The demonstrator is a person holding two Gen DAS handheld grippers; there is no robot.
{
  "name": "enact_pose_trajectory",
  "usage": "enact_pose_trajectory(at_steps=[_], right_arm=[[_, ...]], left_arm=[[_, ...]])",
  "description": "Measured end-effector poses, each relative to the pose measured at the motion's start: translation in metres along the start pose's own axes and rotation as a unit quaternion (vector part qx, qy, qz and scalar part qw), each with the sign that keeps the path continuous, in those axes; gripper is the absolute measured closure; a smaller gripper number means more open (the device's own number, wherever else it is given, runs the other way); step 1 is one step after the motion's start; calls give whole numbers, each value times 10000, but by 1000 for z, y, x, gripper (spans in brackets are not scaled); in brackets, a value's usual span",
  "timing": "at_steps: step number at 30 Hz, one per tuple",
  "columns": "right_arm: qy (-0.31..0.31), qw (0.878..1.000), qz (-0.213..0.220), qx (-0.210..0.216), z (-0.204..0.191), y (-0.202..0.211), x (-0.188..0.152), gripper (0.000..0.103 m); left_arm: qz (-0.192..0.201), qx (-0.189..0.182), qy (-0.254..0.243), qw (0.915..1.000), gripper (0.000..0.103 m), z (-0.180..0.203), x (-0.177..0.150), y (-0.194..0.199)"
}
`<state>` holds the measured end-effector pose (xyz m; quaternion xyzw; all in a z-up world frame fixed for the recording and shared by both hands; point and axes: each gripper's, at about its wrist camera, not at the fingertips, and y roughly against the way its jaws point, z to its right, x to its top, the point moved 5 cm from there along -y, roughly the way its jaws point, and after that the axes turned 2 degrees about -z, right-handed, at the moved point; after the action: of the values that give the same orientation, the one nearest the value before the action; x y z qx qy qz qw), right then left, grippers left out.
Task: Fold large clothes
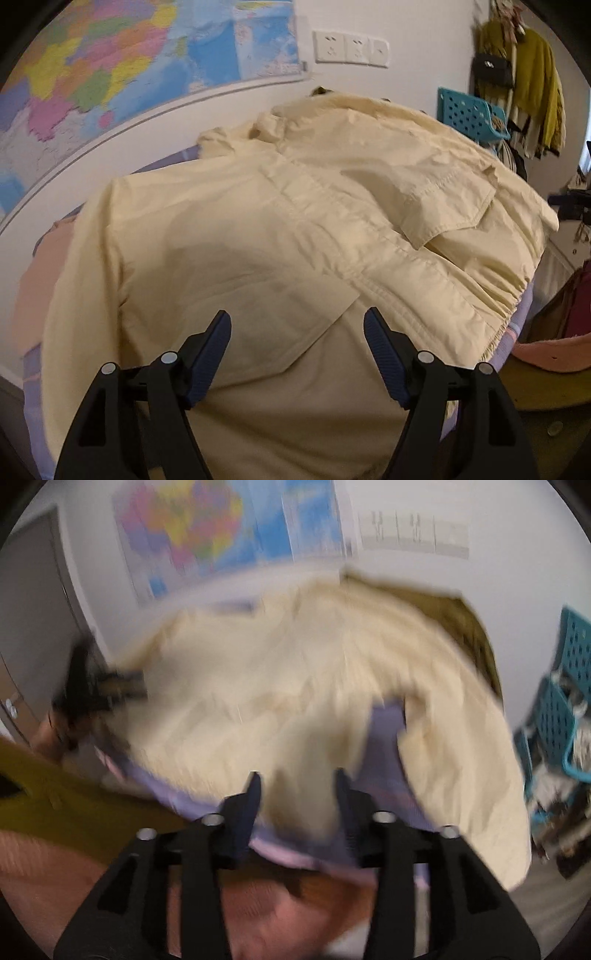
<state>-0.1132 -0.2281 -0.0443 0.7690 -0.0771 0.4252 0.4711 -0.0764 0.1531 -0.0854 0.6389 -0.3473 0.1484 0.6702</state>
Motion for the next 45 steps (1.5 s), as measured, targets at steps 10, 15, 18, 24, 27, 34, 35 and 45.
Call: enact_pose_trajectory(at_steps=[10, 15, 18, 24, 27, 34, 35, 45], right_arm=[[-90, 9959, -895, -2, 3, -104, -4, 68], [-424, 9984, -321, 198, 20, -66, 8, 64], [-709, 9962, 320, -383, 51, -17, 20, 46], [-1774, 9628, 282, -2021, 166, 23, 1, 28], [-2284, 9606, -30, -1582, 199, 10, -20, 29], [-2365, 9675, -291, -842, 212, -22, -23, 79], [-2319, 9694, -218, -779, 210, -19, -17, 82], [-258, 9942, 1003, -288, 86, 93, 135, 91]], left_arm=[[-71, 756, 688, 9947, 30, -67, -25, 20], [-270, 1364, 1162, 9834, 31, -105, -32, 24], [50, 1061, 1342, 9852, 33, -106, -19, 35], [573, 561, 656, 9946, 30, -61, 20, 40], [565, 417, 376, 9968, 28, -41, 33, 28], [257, 116, 162, 9995, 28, -11, 56, -10], [226, 80, 149, 9996, 28, -8, 58, -14], [382, -24, -187, 9991, 27, -3, 97, -25]])
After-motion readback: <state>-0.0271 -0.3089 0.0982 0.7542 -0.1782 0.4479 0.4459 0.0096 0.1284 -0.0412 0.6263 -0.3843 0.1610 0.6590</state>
